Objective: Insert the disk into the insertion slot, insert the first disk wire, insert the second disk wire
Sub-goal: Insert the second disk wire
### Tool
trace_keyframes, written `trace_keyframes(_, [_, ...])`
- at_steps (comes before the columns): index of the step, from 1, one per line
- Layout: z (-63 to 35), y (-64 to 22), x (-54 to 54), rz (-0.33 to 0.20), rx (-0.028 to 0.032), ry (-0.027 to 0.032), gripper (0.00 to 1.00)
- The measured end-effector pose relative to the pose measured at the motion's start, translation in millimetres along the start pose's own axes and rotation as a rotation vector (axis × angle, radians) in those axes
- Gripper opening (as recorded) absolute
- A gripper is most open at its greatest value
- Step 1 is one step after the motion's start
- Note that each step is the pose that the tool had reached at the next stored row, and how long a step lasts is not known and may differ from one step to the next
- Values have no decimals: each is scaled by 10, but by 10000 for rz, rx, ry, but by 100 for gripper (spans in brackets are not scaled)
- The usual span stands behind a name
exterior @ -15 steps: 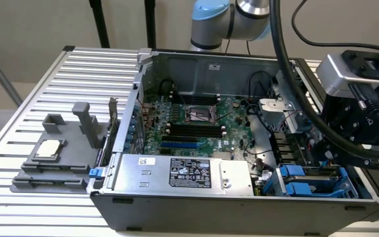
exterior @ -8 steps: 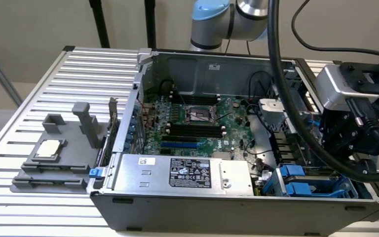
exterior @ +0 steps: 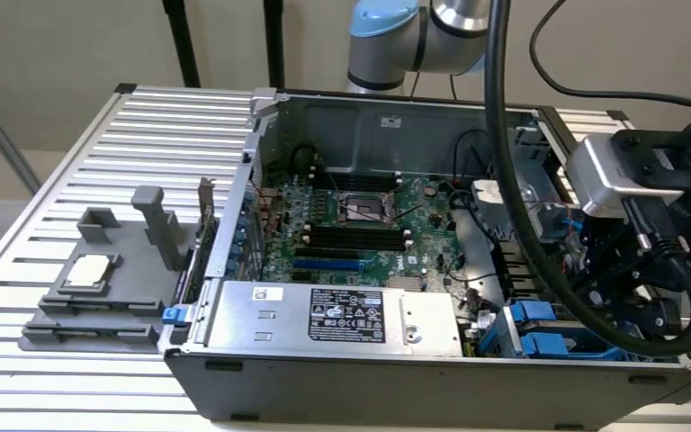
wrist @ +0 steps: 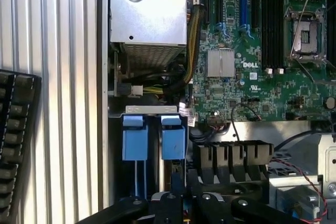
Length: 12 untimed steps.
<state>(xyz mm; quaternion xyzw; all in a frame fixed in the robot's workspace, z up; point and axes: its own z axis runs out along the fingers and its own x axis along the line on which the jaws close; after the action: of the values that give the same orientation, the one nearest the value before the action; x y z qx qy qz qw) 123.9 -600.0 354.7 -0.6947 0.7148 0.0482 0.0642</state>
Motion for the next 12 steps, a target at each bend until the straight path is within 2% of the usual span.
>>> trace_keyframes(2, [22,7,8,-22,50,-44,16])
trace_keyframes(8, [36,27,13,-41,78,-47,16])
trace_keyframes(12, [55,28,17,-55,157,-50,16])
